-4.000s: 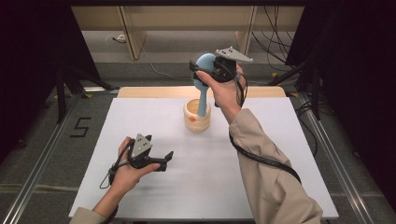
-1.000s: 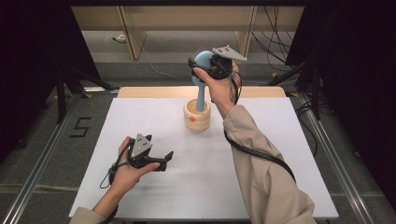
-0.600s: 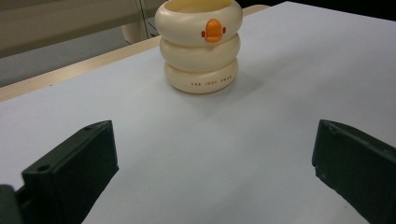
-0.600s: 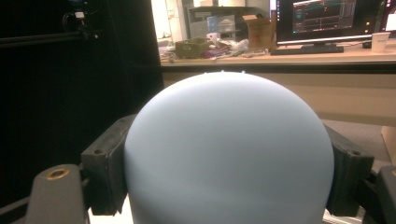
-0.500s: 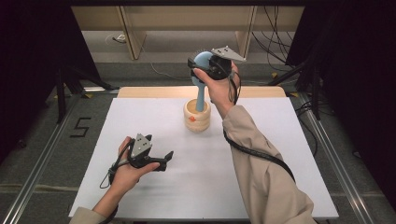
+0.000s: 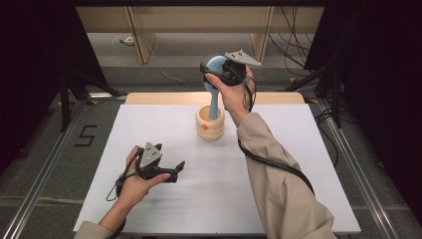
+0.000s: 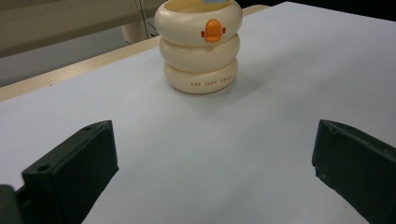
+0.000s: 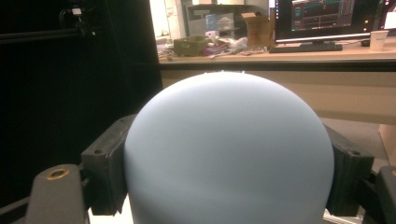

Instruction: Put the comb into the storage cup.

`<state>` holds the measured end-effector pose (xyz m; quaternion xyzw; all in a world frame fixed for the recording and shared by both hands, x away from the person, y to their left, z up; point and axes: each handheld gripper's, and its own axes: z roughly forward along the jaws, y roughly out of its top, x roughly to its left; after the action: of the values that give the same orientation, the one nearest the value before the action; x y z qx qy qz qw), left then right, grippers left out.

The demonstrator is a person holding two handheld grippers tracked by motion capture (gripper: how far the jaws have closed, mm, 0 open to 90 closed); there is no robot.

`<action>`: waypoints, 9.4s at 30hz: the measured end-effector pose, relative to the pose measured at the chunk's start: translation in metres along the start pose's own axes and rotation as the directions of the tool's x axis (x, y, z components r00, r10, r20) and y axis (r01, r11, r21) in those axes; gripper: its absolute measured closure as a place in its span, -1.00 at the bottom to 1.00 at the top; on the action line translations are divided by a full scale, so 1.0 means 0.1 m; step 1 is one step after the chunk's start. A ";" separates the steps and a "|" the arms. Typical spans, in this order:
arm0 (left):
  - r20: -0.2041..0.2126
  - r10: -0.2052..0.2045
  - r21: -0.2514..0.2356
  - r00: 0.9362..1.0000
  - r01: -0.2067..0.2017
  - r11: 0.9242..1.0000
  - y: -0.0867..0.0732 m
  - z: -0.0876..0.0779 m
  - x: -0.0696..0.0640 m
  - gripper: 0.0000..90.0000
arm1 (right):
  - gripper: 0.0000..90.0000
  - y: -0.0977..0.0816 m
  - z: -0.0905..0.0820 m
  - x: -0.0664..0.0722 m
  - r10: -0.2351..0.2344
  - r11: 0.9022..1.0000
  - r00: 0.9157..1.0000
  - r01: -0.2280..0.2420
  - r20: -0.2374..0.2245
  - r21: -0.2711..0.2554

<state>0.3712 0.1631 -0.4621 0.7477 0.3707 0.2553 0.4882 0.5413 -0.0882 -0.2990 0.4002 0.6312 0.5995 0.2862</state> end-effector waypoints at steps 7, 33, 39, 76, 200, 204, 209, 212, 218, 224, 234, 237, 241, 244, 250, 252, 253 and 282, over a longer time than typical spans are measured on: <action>-0.001 0.001 -0.002 1.000 -0.001 1.000 0.00 0.00 0.00 -1.00 | -0.54 -0.01 0.01 0.00 -0.002 1.000 1.000 0.002 0.000 0.000; -0.003 -0.002 -0.002 1.000 0.002 1.000 0.00 0.00 0.00 -1.00 | -0.54 -0.09 0.05 -0.01 -0.007 1.000 1.000 0.007 0.002 0.017; 0.000 -0.002 -0.001 1.000 0.002 1.000 0.00 0.00 0.00 -1.00 | -0.54 -0.09 0.05 -0.01 -0.009 1.000 1.000 0.009 0.003 0.019; -0.002 -0.003 -0.001 1.000 0.003 1.000 0.00 0.00 0.00 -1.00 | -0.54 -0.17 0.10 -0.01 -0.037 0.998 0.999 0.037 -0.004 0.043; -0.003 -0.007 -0.004 1.000 0.007 1.000 0.00 0.02 0.00 -1.00 | -0.54 -0.54 0.29 0.07 -0.129 0.975 0.992 0.128 -0.005 0.183; -0.003 -0.006 -0.006 1.000 0.006 1.000 0.00 0.02 -0.01 -1.00 | -0.54 -0.56 0.30 0.07 -0.132 0.973 0.991 0.131 -0.006 0.192; -0.004 -0.007 -0.008 1.000 0.007 1.000 0.00 0.02 -0.01 -1.00 | -0.54 -0.57 0.31 0.08 -0.142 0.971 0.990 0.139 0.000 0.193; -0.004 -0.009 -0.009 1.000 0.009 1.000 0.01 0.01 -0.01 -1.00 | -0.54 -0.58 0.31 0.08 -0.140 0.971 0.990 0.138 0.000 0.196; -0.004 -0.007 -0.007 1.000 0.007 1.000 0.01 0.01 0.00 -1.00 | -0.54 -0.60 0.32 0.08 -0.143 0.968 0.990 0.139 0.003 0.208; -0.006 -0.006 -0.007 1.000 0.006 1.000 0.01 0.01 0.00 -1.00 | -0.54 -0.63 0.33 0.06 -0.144 0.966 0.990 0.139 0.007 0.217; -0.009 -0.009 -0.011 1.000 0.009 1.000 0.01 0.01 0.00 -1.00 | -0.54 -0.69 0.35 0.05 -0.153 0.960 0.988 0.146 0.008 0.239; -0.010 -0.009 -0.010 1.000 0.009 1.000 0.00 0.01 0.00 -1.00 | -0.54 -0.69 0.35 0.04 -0.154 0.959 0.988 0.147 0.007 0.242; -0.010 -0.008 -0.010 1.000 0.008 1.000 0.01 0.01 0.00 -1.00 | -0.54 -0.70 0.36 0.03 -0.145 0.962 0.989 0.138 0.013 0.235; -0.009 -0.006 -0.008 1.000 0.006 1.000 0.00 0.02 -0.01 -1.00 | -0.55 -0.71 0.37 0.02 -0.142 0.965 0.990 0.135 0.012 0.225; -0.010 -0.008 -0.011 1.000 0.008 1.000 0.01 0.01 0.00 -1.00 | -0.55 -0.73 0.42 0.02 -0.136 0.970 0.991 0.131 0.010 0.205; -0.011 -0.011 -0.012 1.000 0.011 1.000 0.00 0.01 0.00 -1.00 | -0.55 -0.74 0.44 0.02 -0.133 0.972 0.991 0.127 0.014 0.197; -0.012 -0.011 -0.012 1.000 0.011 1.000 0.00 0.01 0.00 -1.00 | -0.56 -0.75 0.44 0.02 -0.130 0.973 0.991 0.125 0.016 0.195; -0.015 -0.011 -0.014 1.000 0.011 1.000 0.01 0.00 0.01 -1.00 | -0.60 -1.00 0.53 -0.03 -0.124 0.952 0.992 0.118 0.001 0.282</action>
<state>0.3722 0.1641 -0.4615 0.7403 0.3765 0.2610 0.4921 0.5712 -0.0586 -0.4039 0.4029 0.7307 0.4813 0.2683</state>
